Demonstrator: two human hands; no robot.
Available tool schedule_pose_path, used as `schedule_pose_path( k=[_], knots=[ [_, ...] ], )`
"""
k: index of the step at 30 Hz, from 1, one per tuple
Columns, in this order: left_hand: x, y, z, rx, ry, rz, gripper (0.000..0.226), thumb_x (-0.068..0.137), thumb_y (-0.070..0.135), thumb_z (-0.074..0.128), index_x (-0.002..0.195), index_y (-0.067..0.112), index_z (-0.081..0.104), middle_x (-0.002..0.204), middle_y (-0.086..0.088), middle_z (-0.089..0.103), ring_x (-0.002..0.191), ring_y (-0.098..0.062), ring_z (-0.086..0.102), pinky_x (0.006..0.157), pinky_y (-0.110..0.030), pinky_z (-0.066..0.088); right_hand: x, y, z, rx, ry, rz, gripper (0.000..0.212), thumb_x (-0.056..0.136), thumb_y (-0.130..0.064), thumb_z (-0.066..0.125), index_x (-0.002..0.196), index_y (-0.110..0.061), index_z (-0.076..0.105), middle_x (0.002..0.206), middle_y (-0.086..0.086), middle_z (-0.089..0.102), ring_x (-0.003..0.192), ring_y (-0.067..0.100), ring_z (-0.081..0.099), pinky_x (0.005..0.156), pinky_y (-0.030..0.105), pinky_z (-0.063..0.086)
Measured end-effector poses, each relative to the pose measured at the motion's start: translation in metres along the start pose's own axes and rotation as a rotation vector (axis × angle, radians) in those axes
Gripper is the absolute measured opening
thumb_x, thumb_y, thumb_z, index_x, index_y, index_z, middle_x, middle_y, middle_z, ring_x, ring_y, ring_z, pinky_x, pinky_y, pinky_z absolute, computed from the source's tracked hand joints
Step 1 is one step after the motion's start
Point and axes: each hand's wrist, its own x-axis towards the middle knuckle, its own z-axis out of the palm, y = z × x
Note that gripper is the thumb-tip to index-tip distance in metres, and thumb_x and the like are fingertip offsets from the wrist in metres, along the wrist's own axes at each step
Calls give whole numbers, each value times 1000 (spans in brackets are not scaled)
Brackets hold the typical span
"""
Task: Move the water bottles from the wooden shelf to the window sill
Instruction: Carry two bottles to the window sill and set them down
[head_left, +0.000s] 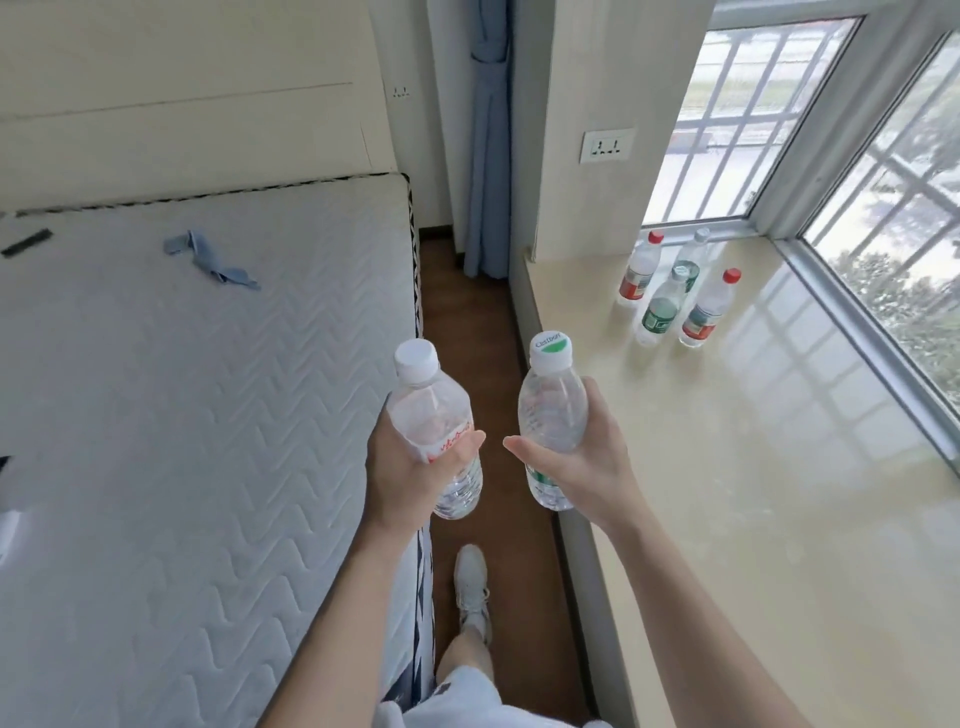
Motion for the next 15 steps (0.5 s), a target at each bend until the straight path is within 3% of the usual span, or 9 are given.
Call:
schedule_pose_path(
  k=[5, 10, 15],
  knots=[
    [110, -1, 8, -9, -47, 28, 68, 59, 50, 81, 111, 10, 62, 102, -7, 70, 99, -24, 68, 88, -47, 57, 101, 0, 11, -22, 58, 17, 61, 65, -39, 89, 116, -33, 56, 105, -15, 66, 102, 7, 65, 83, 23, 52],
    [220, 6, 18, -38, -138, 61, 73, 57, 51, 79, 117, 15, 58, 105, -1, 68, 102, -18, 66, 84, -26, 57, 202, -4, 18, -56, 148, 31, 65, 68, -33, 92, 123, -29, 57, 109, -20, 64, 107, 5, 64, 86, 23, 51],
    [303, 8, 37, -72, -206, 102, 70, 59, 46, 81, 116, 13, 59, 103, -1, 69, 100, -16, 67, 81, -21, 54, 260, 1, 14, -50, 220, 67, 63, 70, -30, 92, 121, -32, 56, 110, -18, 66, 107, 4, 64, 84, 15, 50]
  ],
)
